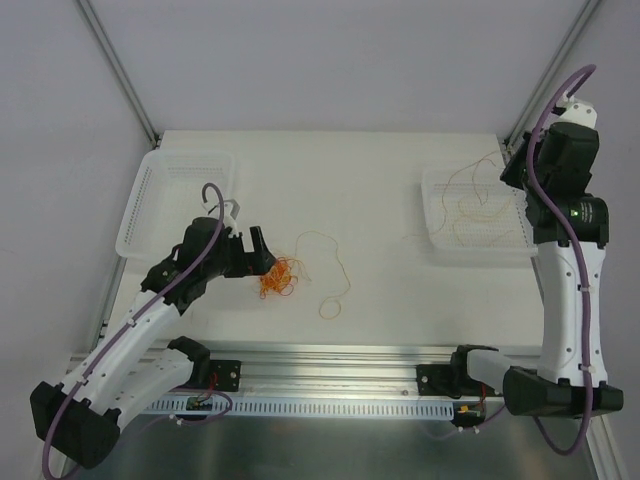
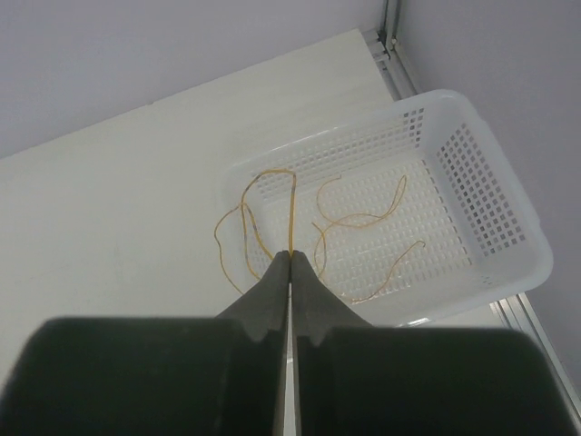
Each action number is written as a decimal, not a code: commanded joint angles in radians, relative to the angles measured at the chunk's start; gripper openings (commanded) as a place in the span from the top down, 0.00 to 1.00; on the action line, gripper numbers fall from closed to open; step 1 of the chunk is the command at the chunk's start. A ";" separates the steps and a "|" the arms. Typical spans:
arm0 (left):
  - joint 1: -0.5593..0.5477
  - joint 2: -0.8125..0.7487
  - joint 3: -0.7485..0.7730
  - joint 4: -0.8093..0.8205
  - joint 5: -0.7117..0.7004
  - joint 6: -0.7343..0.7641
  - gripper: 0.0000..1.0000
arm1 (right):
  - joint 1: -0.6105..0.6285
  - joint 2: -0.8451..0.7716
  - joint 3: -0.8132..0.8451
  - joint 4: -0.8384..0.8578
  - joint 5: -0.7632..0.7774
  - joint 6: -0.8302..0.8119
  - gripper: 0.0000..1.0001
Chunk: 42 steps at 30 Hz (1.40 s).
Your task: Untangle the cables
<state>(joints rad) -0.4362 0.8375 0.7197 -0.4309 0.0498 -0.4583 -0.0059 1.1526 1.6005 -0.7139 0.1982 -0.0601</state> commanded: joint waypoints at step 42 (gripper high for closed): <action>0.013 0.225 -0.033 0.004 0.032 -0.062 0.01 | 0.544 0.247 -0.556 0.534 -0.552 0.232 0.33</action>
<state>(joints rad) -0.4362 1.0233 0.6483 -0.4503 0.0978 -0.4858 0.4519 1.3449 1.0439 -0.3645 -0.2977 0.1219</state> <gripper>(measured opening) 0.991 0.672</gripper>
